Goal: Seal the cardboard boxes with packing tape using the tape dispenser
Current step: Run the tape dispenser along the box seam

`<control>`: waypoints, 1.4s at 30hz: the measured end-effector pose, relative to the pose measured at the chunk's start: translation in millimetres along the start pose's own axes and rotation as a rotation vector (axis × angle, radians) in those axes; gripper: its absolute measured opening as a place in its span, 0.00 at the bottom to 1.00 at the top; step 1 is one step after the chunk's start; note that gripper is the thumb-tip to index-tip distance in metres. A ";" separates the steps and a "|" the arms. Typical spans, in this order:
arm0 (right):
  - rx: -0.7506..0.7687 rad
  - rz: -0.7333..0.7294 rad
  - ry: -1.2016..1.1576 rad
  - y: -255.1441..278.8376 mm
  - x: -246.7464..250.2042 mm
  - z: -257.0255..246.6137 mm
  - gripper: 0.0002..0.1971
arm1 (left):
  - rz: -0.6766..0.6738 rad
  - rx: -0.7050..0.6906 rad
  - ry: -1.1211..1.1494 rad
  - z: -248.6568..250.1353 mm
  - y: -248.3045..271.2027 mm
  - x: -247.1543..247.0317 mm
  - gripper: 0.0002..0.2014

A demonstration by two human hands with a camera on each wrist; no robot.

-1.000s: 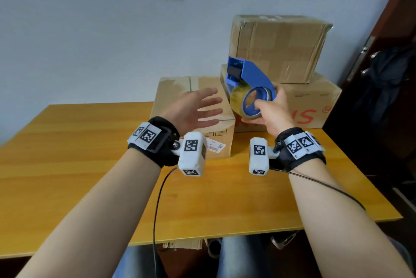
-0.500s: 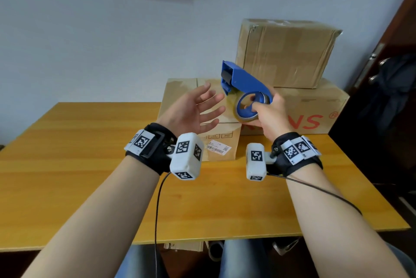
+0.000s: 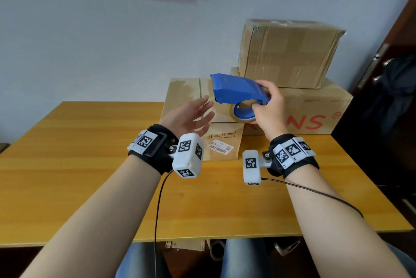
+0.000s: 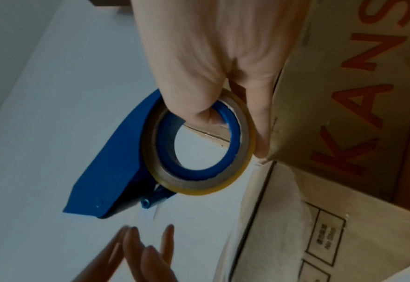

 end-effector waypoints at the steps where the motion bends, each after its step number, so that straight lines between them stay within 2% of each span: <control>1: 0.027 0.014 0.016 -0.5 0.0 -0.6 0.29 | 0.007 0.006 -0.019 -0.1 -0.1 0.8 0.08; 4: 0.110 0.063 0.040 -0.6 -0.7 -3.5 0.27 | 0.034 -0.008 -0.070 2.2 0.1 1.1 0.07; 7: 0.164 0.073 0.058 -0.6 -1.6 -5.6 0.28 | 0.087 -0.053 -0.123 5.5 0.4 2.4 0.09; 13: 0.241 0.083 0.137 -0.6 0.8 -3.6 0.31 | 0.261 -0.244 -0.271 9.3 1.2 9.4 0.10; 21: 0.375 0.163 0.284 4.0 4.1 0.9 0.29 | 0.250 -0.280 -0.305 9.9 3.0 15.9 0.08; 25: 0.352 0.214 0.321 0.7 12.3 11.0 0.29 | 0.255 -0.294 -0.317 12.6 4.4 29.6 0.10; 31: 0.180 0.375 0.238 -7.7 52.3 34.9 0.31 | 0.376 -0.315 -0.278 26.5 7.6 84.3 0.10; 36: 0.225 0.369 0.212 -9.6 54.6 30.9 0.29 | 0.421 -0.382 -0.330 31.5 8.2 92.8 0.10; 42: 0.285 0.336 0.164 -7.4 54.6 30.0 0.29 | 0.425 -0.373 -0.334 32.1 6.4 99.0 0.11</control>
Point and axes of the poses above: each hand's wrist, its own y-axis away from the middle knuckle, its own x-axis out of the back of the hand, z = x × y, the point moved 4 cm from there along -y, towards the middle knuckle, and after that the axes turned 2 degrees about x, right-handed, at the moved point
